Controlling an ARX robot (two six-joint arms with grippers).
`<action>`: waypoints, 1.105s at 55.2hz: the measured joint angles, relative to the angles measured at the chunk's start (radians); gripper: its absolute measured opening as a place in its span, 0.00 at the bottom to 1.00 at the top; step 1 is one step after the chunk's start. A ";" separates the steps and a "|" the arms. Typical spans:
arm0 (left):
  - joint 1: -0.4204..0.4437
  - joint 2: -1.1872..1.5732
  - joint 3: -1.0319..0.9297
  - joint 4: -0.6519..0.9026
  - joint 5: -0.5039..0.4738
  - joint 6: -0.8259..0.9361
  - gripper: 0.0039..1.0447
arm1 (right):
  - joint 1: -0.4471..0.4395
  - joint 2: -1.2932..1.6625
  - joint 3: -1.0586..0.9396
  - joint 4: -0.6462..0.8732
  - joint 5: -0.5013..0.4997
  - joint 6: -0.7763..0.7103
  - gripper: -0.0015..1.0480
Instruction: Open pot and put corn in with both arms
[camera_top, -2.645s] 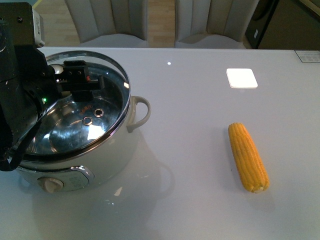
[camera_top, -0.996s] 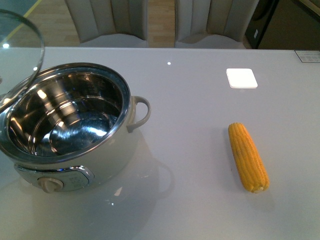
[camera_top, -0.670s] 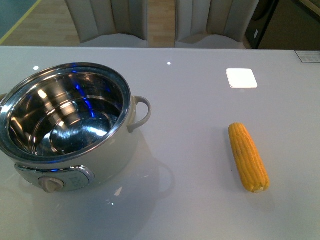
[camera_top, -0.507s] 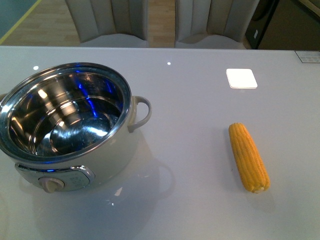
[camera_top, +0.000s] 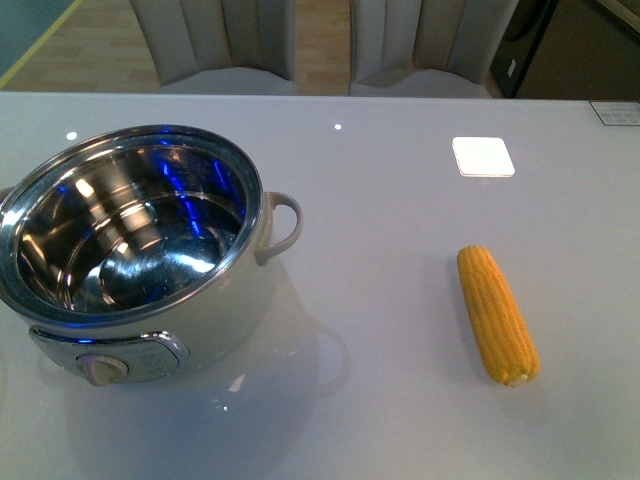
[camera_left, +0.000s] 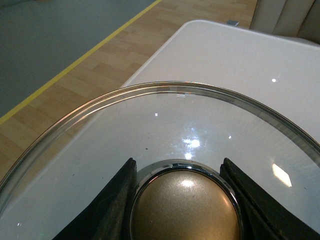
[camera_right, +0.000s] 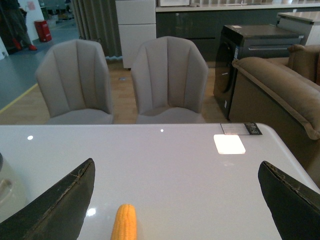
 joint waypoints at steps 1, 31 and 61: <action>0.000 0.005 0.001 0.001 0.000 0.000 0.42 | 0.000 0.000 0.000 0.000 0.000 0.000 0.91; 0.009 0.198 0.065 0.003 0.009 0.000 0.42 | 0.000 0.000 0.000 0.000 0.000 0.000 0.91; 0.044 0.367 0.354 -0.056 -0.004 0.000 0.42 | 0.000 0.000 0.000 0.000 0.000 0.000 0.91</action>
